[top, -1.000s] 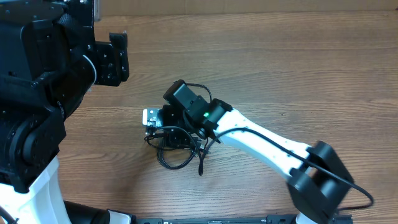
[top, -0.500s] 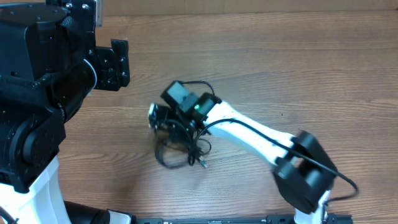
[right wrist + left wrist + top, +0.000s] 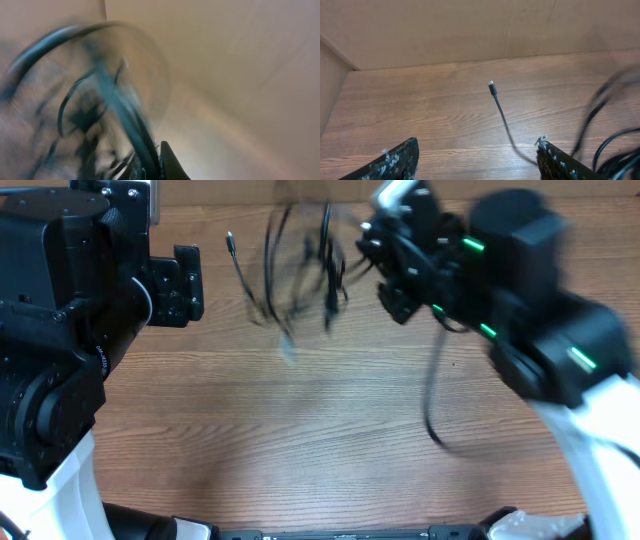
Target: Untangle cables
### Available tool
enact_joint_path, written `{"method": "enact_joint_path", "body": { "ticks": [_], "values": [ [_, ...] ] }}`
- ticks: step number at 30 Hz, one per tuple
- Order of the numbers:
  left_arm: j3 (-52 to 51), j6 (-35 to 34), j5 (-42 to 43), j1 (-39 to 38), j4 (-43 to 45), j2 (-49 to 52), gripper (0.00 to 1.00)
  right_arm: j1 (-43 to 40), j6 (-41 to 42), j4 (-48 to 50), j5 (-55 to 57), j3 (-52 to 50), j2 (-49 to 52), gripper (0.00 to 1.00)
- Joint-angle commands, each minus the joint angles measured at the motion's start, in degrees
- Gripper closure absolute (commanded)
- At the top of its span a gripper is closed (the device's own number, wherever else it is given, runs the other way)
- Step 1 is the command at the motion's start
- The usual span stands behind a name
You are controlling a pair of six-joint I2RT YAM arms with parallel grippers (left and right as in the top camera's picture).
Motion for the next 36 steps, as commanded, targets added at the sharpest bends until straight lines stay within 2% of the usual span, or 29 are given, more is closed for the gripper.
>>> {"method": "enact_joint_path", "body": {
  "ticks": [1,5,8,13,15,18,21,26,29,30,31,32,34,36],
  "values": [
    [0.4,0.7,-0.9,0.3,0.5,0.1,0.25,-2.7,3.7,-1.4,-2.6,-0.4,4.2,0.96],
    [0.4,0.9,1.4,0.3,2.1,0.4,0.22,-2.8,3.7,-1.9,-2.5,7.9,1.4,0.96],
    [0.4,1.8,3.7,0.3,2.3,0.9,0.15,-3.4,1.7,-5.7,-2.2,5.6,3.2,0.96],
    [0.4,6.4,10.4,0.3,2.0,1.2,0.05,-3.4,1.6,-4.4,-1.2,6.9,4.3,0.96],
    [0.4,8.6,12.5,0.3,2.0,1.4,0.02,-3.3,2.4,-3.1,-1.4,11.5,3.5,0.96],
    [0.4,9.1,12.6,0.3,1.9,2.0,0.0,-3.3,3.4,-2.4,-3.1,23.9,3.2,0.96],
    [0.4,9.5,13.5,0.3,1.9,3.2,0.0,-3.4,2.9,-2.4,-2.9,27.2,3.2,0.96],
    [0.4,16.4,27.2,0.3,1.2,6.7,0.0,-3.4,1.1,-5.9,-2.4,27.0,3.6,0.96],
    [0.4,24.2,38.1,0.3,-0.3,9.8,0.0,-3.4,1.1,-6.4,-2.4,27.0,2.9,0.96],
    [0.4,26.2,40.9,0.3,-1.2,11.0,0.0,-3.4,1.1,-8.0,-2.2,27.0,2.9,0.91],
    [0.4,26.6,42.1,0.3,-1.8,12.1,0.0,-3.4,1.2,-9.6,-1.7,27.0,3.0,0.49],
    [0.4,26.5,41.6,0.3,-2.6,13.9,0.0,-3.4,2.8,-13.4,-0.8,26.3,3.9,0.0],
    [0.4,23.7,39.1,0.7,-1.7,14.6,0.0,-3.4,5.6,-17.6,-1.0,24.5,5.2,0.0],
    [0.4,16.7,34.4,1.4,1.9,14.4,0.0,-3.4,8.9,-20.8,-0.9,20.7,7.3,0.0]
  ]
}}
